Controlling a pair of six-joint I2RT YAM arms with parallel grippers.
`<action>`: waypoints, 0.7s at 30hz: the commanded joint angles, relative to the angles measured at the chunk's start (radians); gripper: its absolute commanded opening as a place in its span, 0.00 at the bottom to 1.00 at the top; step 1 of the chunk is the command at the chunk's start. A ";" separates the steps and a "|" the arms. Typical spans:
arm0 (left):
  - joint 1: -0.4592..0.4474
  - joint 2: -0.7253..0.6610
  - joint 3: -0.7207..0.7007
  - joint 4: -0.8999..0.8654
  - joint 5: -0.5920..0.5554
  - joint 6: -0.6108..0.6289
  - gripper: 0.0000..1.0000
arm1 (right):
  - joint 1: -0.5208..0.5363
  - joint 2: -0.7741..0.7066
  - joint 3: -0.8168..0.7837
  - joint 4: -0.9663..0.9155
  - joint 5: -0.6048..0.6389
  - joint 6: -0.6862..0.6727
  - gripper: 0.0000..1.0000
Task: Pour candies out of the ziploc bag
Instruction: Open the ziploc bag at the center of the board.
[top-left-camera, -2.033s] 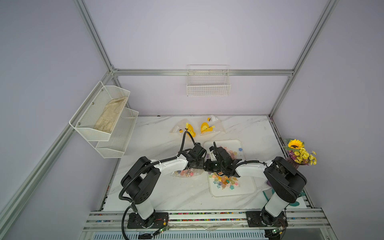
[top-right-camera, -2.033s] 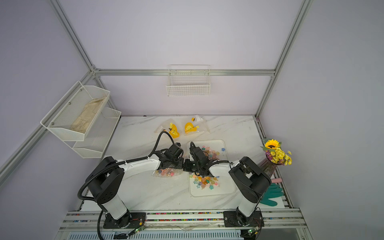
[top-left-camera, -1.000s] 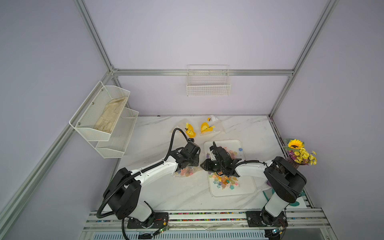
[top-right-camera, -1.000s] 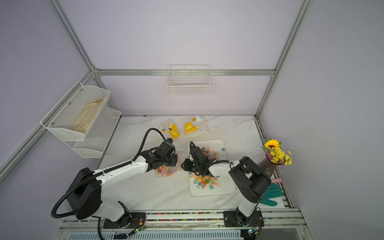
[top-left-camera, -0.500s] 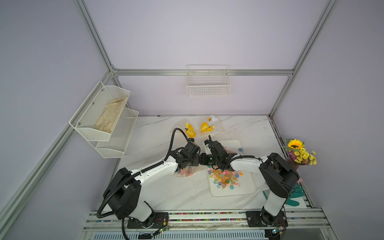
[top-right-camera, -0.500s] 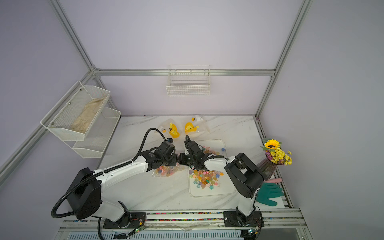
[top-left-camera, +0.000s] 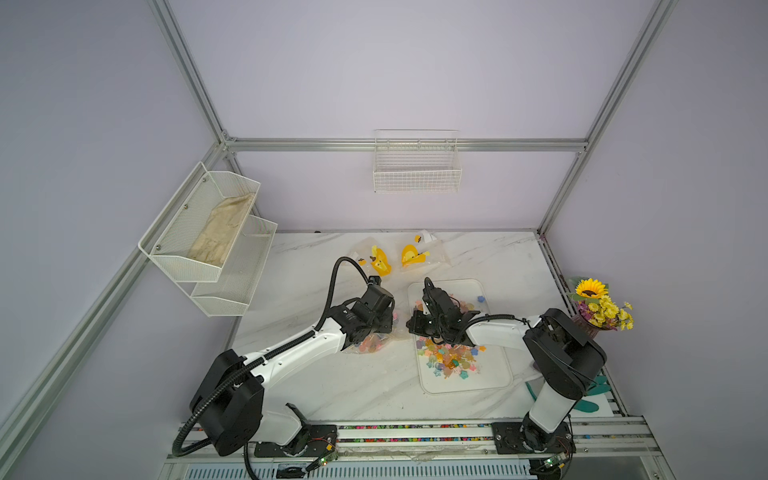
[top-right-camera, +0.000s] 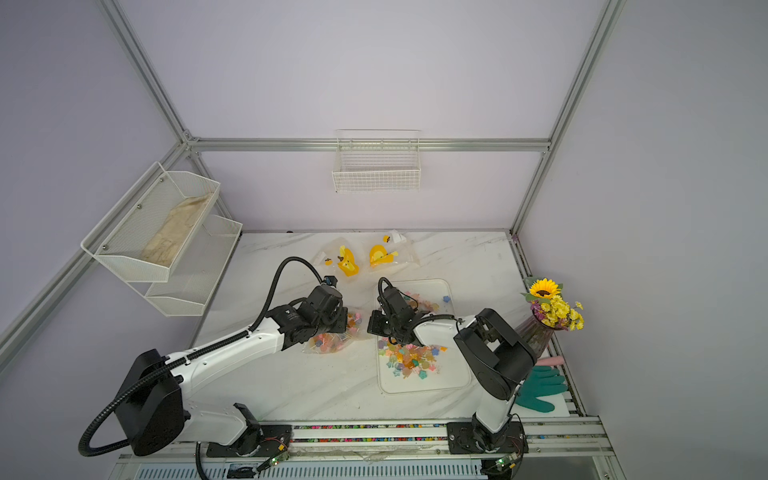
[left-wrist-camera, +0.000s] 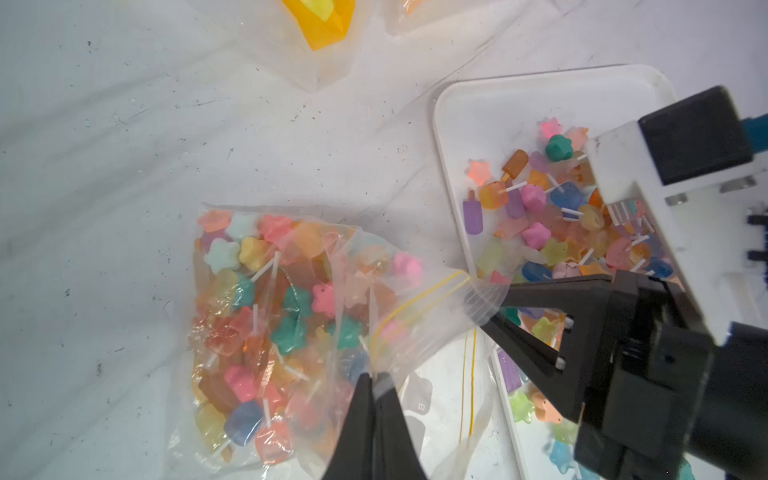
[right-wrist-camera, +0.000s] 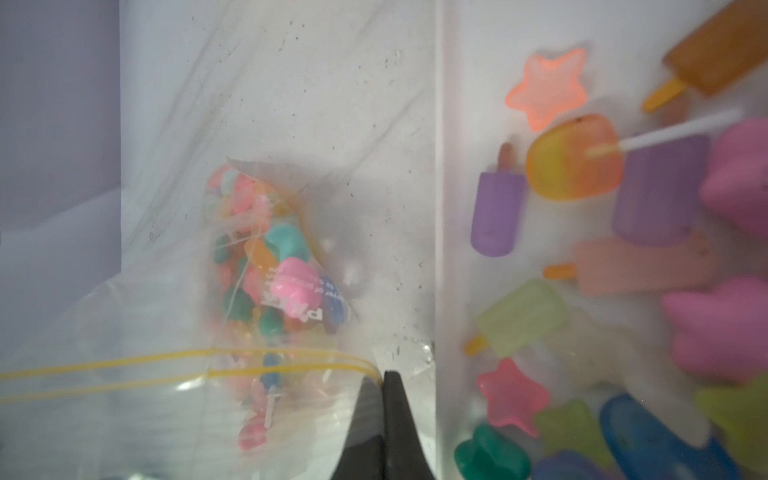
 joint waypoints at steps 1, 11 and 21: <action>0.008 -0.023 -0.040 0.018 -0.023 -0.021 0.00 | -0.004 -0.026 -0.003 -0.011 0.023 0.013 0.00; 0.050 -0.064 -0.024 0.062 0.033 -0.011 0.67 | -0.009 -0.199 0.007 -0.032 0.015 -0.036 0.48; 0.305 -0.189 -0.153 0.016 0.266 -0.100 0.77 | -0.009 -0.159 -0.009 0.031 -0.192 -0.087 0.77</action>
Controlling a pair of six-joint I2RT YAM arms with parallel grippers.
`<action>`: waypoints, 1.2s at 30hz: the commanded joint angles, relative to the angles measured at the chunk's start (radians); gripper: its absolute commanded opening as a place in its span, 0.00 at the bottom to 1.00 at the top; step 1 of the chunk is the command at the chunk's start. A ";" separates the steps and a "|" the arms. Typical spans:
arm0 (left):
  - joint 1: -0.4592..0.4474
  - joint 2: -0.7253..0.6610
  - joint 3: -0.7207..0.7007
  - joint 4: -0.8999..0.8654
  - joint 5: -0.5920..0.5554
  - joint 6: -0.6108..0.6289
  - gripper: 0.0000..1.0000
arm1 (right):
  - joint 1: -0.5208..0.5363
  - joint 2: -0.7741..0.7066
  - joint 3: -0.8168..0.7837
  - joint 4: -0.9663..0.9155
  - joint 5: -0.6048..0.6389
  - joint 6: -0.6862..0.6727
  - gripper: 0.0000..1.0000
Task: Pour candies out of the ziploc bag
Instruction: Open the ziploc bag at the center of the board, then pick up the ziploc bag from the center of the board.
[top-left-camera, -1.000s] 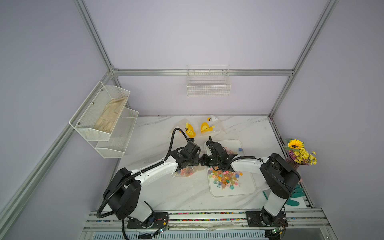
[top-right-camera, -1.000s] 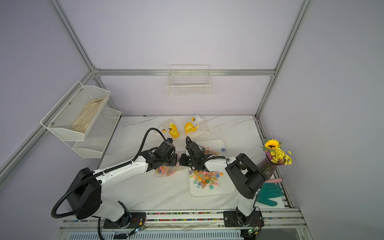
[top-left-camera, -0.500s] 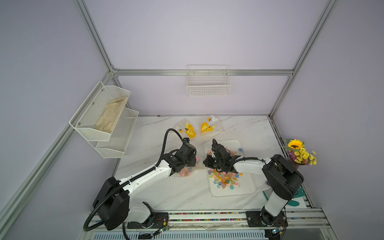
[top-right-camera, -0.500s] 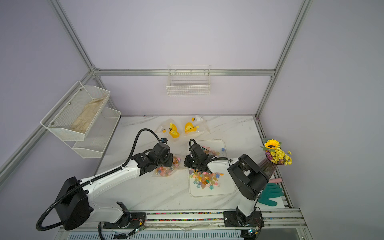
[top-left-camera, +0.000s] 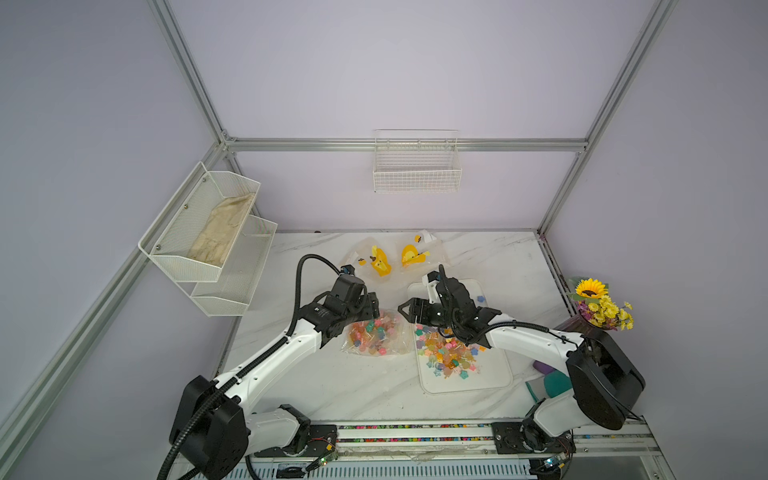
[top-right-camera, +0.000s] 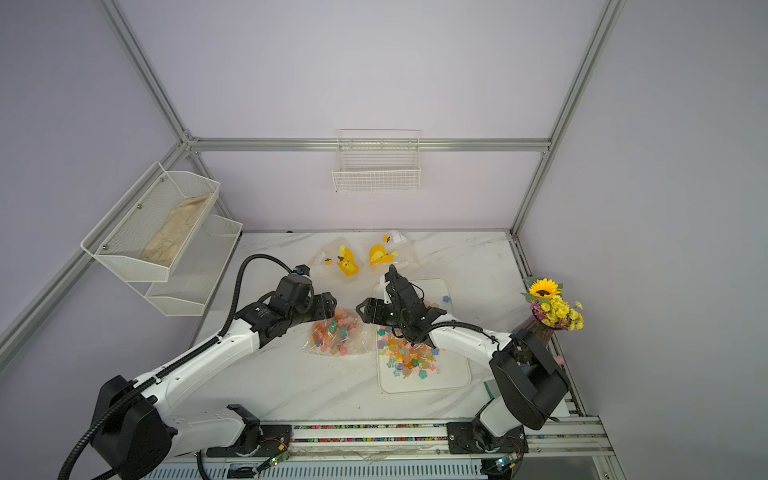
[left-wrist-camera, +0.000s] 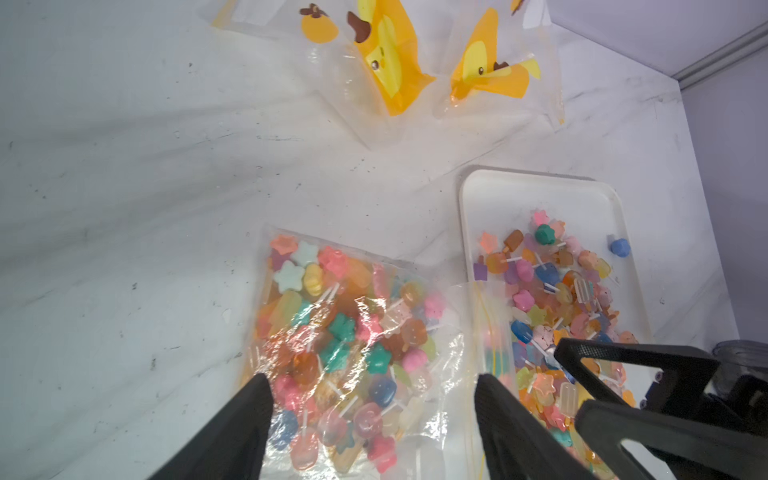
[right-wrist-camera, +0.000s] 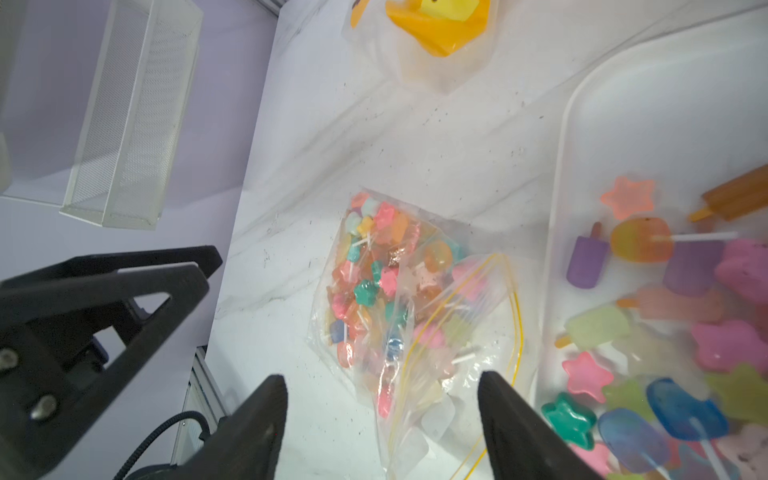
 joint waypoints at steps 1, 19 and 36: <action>0.075 -0.042 -0.105 0.013 0.123 -0.059 0.77 | -0.004 0.050 -0.011 0.044 -0.098 -0.008 0.77; 0.184 0.165 -0.209 0.282 0.225 -0.080 0.68 | 0.011 0.196 0.014 0.104 -0.247 -0.003 0.67; 0.207 0.368 -0.259 0.513 0.381 -0.044 0.52 | 0.015 0.203 0.035 0.081 -0.240 -0.006 0.67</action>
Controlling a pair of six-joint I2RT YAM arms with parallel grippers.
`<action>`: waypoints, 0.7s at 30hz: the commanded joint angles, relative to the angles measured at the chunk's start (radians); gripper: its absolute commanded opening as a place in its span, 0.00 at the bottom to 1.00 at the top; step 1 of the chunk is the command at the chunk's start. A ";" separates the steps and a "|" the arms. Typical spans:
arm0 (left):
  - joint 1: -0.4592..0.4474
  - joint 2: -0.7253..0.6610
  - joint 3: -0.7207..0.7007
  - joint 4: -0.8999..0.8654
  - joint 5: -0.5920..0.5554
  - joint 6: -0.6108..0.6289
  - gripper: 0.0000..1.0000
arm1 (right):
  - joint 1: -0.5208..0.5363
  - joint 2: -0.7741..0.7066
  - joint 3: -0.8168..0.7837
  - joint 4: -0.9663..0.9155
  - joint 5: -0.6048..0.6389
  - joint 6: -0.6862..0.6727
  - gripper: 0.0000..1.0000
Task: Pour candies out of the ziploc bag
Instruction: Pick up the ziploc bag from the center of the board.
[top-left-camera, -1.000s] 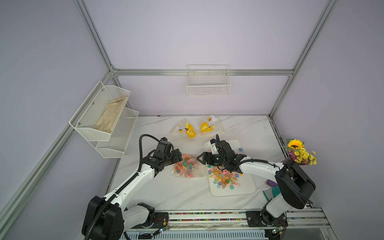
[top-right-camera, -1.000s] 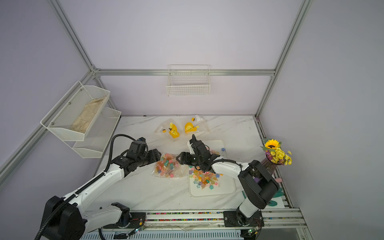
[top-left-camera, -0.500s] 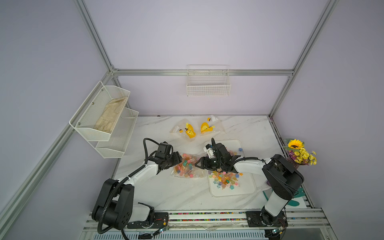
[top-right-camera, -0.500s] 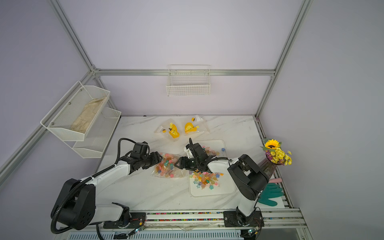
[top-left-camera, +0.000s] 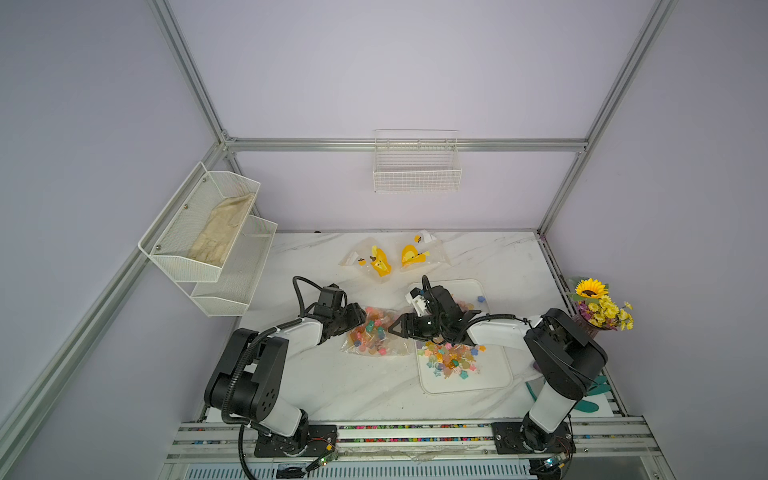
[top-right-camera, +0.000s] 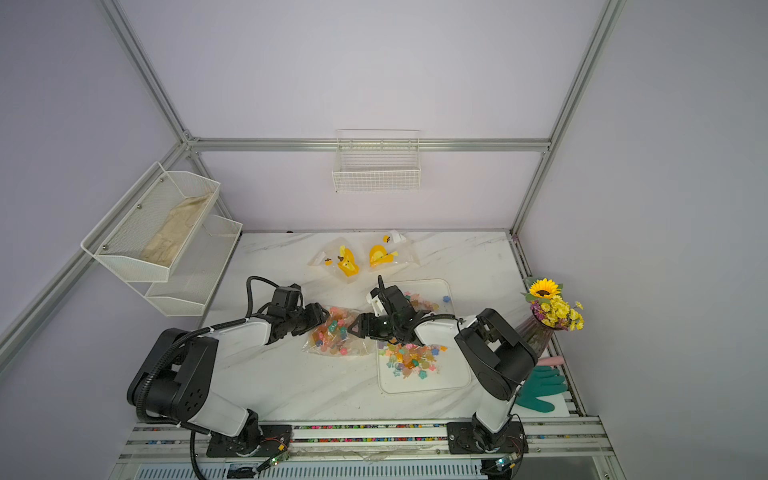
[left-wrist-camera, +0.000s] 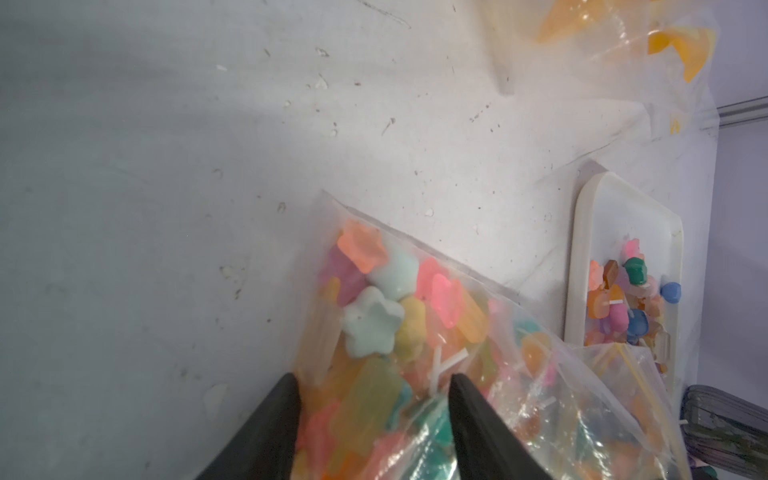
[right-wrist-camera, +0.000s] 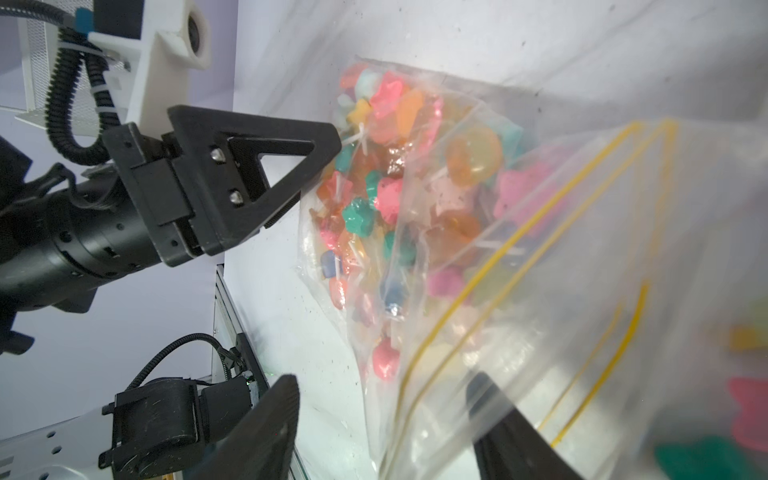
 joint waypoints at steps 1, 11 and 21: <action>0.002 0.008 -0.057 0.030 0.070 0.013 0.49 | 0.007 0.014 0.030 0.005 -0.002 -0.007 0.67; 0.002 -0.106 -0.123 0.009 0.055 -0.015 0.42 | 0.009 0.033 0.045 -0.006 0.001 -0.008 0.65; 0.001 -0.199 -0.159 -0.012 0.055 -0.039 0.31 | 0.016 0.041 0.041 -0.001 -0.001 -0.006 0.60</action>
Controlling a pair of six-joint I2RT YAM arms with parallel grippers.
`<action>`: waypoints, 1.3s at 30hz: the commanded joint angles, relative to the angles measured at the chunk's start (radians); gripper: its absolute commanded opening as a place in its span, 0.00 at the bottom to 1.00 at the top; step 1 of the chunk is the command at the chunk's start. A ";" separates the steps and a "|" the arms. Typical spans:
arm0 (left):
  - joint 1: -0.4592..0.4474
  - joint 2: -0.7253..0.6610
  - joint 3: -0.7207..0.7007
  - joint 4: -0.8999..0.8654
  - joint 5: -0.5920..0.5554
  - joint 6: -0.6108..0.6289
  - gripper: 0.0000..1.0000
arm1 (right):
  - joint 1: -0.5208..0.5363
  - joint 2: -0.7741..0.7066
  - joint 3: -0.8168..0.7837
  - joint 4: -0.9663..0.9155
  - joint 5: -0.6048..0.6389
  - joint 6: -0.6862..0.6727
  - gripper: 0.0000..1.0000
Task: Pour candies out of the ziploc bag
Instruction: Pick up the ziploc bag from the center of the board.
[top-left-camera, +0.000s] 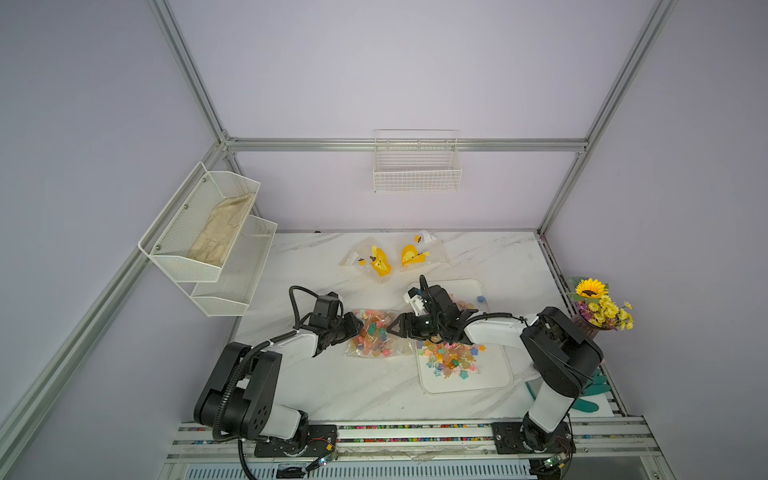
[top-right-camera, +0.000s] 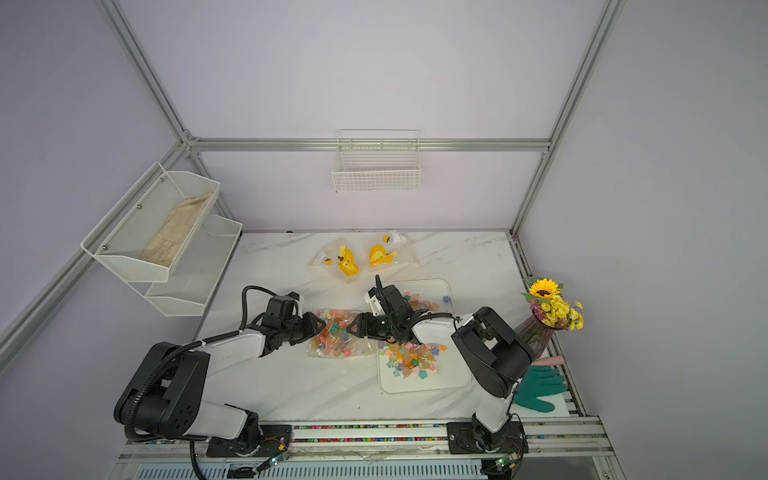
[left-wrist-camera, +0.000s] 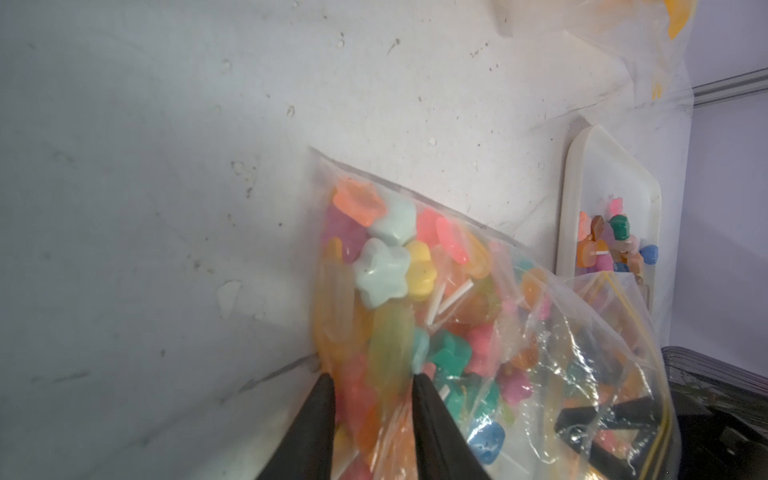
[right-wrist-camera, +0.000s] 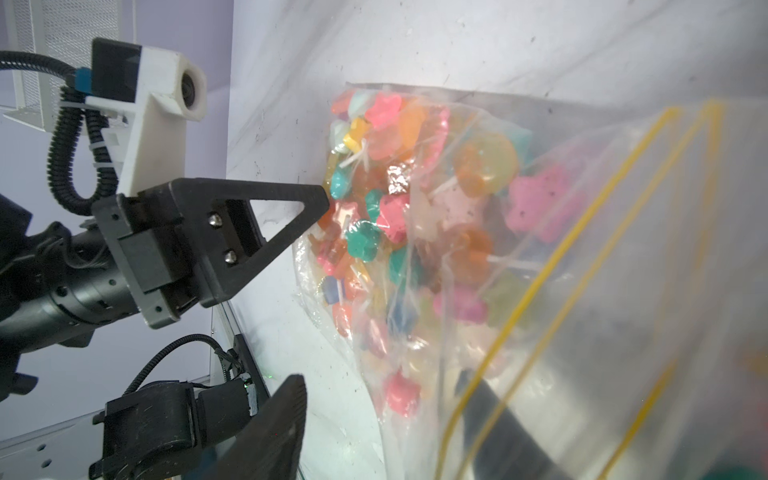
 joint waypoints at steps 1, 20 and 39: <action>0.002 -0.060 -0.039 -0.007 0.016 -0.018 0.30 | 0.007 0.015 0.021 0.004 -0.001 -0.006 0.60; 0.003 -0.038 -0.035 -0.032 0.001 -0.012 0.31 | 0.012 0.012 0.020 0.000 0.005 -0.009 0.58; 0.001 -0.137 -0.031 -0.093 -0.017 -0.021 0.00 | 0.014 0.012 0.011 0.042 -0.028 -0.003 0.24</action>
